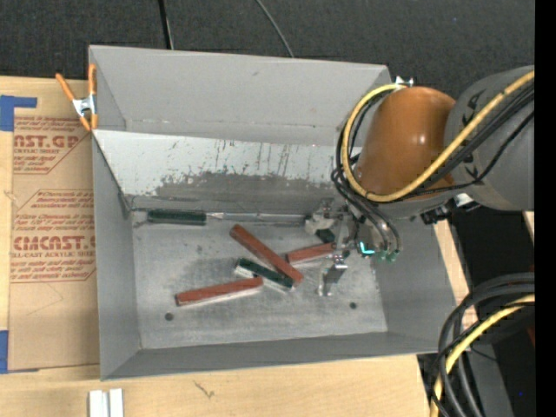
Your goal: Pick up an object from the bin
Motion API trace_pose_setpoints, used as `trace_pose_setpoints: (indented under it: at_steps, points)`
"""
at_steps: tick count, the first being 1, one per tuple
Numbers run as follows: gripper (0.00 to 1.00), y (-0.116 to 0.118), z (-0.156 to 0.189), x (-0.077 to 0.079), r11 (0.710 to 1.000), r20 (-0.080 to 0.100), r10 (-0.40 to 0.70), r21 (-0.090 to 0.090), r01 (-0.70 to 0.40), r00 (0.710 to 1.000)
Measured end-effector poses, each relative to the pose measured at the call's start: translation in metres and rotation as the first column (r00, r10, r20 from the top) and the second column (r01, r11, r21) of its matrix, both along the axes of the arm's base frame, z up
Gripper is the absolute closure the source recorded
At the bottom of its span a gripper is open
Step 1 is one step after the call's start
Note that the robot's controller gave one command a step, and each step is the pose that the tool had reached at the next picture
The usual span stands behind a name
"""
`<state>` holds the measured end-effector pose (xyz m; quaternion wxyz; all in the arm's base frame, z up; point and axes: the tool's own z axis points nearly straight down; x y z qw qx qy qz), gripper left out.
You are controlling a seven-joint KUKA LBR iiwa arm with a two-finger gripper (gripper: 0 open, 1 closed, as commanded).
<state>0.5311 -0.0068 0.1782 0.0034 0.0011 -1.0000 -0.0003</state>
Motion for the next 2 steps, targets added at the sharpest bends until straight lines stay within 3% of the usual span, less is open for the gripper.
trace_pose_setpoints:
  at_steps: [1, 2]
  points:
    - [0.0, 0.0, 0.004, 0.002, 1.0, 0.008, 0.0, 0.0, 0.0, 1.0]
    - [1.0, -0.002, -0.095, 0.054, 1.0, 0.032, -0.008, -0.007, 0.008, 0.999]
